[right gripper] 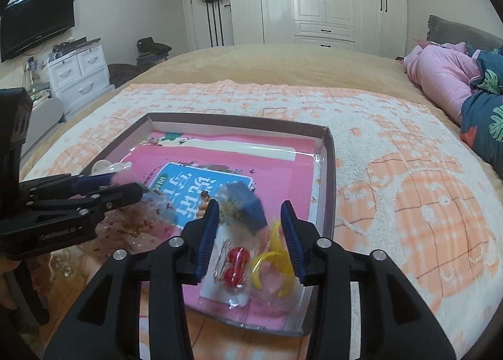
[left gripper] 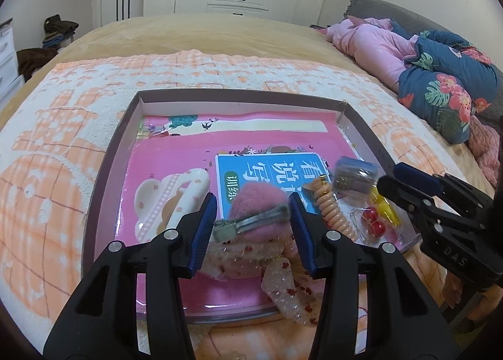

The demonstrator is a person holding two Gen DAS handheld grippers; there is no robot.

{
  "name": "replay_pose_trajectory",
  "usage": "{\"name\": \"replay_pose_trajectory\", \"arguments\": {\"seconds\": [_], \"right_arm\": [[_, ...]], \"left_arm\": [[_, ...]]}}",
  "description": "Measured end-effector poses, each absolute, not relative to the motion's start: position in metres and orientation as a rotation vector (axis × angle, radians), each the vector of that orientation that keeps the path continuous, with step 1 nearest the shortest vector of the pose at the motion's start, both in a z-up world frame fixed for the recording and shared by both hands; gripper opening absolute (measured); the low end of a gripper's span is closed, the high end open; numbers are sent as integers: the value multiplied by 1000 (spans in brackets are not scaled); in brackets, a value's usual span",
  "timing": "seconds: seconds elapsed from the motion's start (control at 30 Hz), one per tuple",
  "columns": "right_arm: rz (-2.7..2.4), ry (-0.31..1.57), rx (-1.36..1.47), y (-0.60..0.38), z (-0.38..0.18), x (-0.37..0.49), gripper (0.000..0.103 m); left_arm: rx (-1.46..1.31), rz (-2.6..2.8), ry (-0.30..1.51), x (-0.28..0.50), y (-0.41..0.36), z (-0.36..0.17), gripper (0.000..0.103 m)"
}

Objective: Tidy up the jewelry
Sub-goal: 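Carry the pompom clip and blue-capped bag into the box and open both tools, then withdraw both tools from the box toward the pearl bag and maroon clip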

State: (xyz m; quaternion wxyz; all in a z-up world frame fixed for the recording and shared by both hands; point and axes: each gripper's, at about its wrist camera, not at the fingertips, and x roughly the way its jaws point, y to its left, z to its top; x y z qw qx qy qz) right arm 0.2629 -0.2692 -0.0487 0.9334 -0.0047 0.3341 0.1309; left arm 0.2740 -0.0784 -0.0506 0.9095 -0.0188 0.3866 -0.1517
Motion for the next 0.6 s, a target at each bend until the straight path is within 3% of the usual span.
{"name": "replay_pose_trajectory", "arguments": {"seconds": [0.23, 0.5, 0.6], "right_arm": [[246, 645, -4, -275, -37, 238, 53], [219, 565, -3, -285, -17, 201, 76], [221, 542, -4, -288, -10, 189, 78]], "left_arm": [[-38, -304, 777, 263, -75, -42, 55], [-71, -299, 709, 232, -66, -19, 76], [-85, -297, 689, 222, -63, -12, 82]]}}
